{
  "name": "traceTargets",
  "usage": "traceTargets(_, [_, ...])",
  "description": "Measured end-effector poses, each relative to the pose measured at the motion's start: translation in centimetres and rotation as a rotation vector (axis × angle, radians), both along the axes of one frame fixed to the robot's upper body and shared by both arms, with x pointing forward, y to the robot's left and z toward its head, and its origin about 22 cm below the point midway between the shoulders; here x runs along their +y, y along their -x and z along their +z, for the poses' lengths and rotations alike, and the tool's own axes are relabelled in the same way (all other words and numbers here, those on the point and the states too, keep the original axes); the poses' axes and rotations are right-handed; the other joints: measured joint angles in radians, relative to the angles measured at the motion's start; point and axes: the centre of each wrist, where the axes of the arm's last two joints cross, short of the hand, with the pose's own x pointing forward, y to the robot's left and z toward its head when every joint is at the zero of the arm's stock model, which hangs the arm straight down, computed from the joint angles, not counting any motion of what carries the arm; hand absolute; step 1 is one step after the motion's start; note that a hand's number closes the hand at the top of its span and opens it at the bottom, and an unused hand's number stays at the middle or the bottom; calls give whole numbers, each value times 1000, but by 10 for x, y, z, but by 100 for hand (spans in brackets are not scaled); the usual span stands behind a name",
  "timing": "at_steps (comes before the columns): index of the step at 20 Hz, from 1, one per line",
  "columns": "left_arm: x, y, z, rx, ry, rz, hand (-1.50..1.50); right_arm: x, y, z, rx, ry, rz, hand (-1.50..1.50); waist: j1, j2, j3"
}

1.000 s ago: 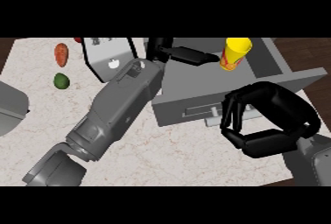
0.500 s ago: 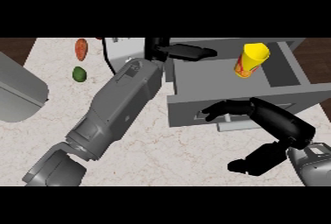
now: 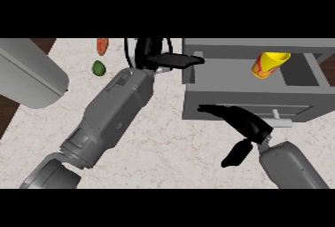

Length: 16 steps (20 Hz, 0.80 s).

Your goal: Pick up the cup, place it into the drawer and close the drawer

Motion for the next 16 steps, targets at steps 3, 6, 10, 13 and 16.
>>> traceTargets(3, [14, 1, -8, -3, 15, 8, -150, -1, -18, -25, 23, 54, -14, 150, 21, 1, 0])
traceTargets(6, [24, 5, -15, -6, 27, 7, -150, -7, -38, -36, 7, 66, -42, 150, 44, -2, -1])
traceTargets(10, [47, 7, -21, 0, 38, -5, -150, -18, -65, -35, -43, 22, -90, 150, 70, 1, -1])
traceTargets(13, [54, 9, -21, 2, 49, -19, -150, -33, -83, -25, -86, -20, -150, 150, 89, 7, 2])
traceTargets(16, [60, 14, -28, 5, 47, -33, -150, -46, -101, -8, -132, -59, -203, 150, 106, 13, 3])
